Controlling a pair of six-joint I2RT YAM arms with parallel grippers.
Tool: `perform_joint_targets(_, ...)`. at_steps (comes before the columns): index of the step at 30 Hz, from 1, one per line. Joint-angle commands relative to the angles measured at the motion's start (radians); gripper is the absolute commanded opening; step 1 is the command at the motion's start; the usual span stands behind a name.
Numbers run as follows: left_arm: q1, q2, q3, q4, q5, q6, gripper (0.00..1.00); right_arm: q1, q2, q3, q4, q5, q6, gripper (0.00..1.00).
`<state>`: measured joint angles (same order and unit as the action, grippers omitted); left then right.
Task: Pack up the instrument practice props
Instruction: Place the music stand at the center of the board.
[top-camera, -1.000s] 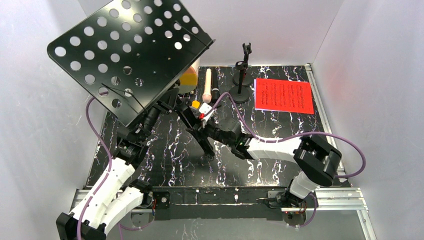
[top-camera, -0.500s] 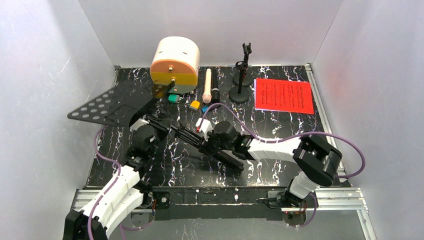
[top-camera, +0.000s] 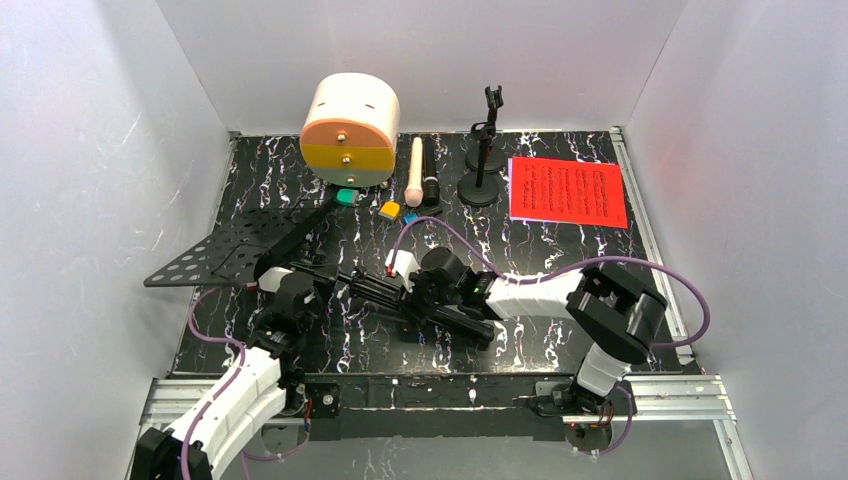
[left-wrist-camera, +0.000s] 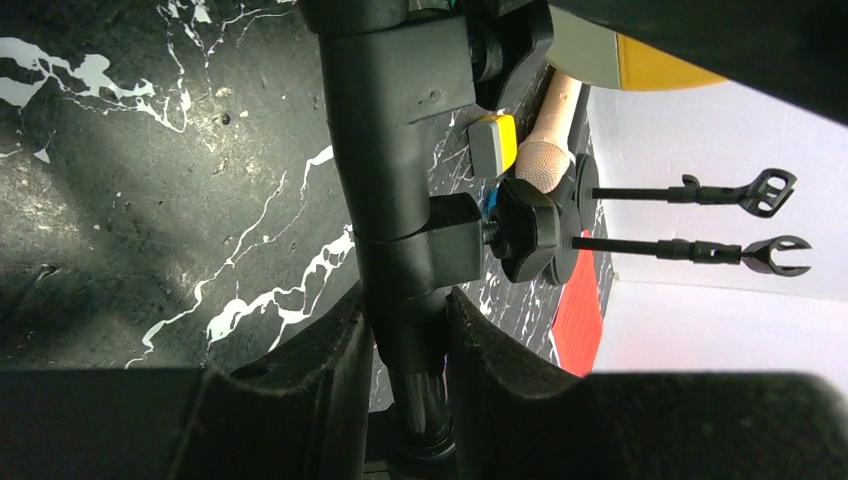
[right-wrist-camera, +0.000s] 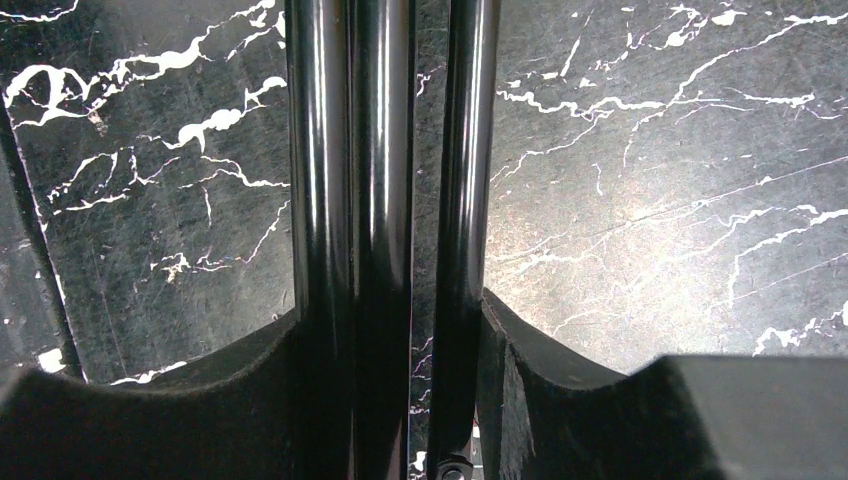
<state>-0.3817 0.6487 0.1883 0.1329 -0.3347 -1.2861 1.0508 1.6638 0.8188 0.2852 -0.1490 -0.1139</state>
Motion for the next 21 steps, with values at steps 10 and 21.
perform_joint_targets(10, -0.043, 0.123, -0.050, 0.233, 0.137, -0.120, 0.17, -0.006, 0.048, 0.100, 0.206, 0.048, -0.081, 0.01)
perform_joint_targets(21, -0.043, 0.126, -0.047, 0.229, 0.216, -0.219, 0.46, -0.006, 0.051, 0.105, 0.203, 0.038, -0.076, 0.01)
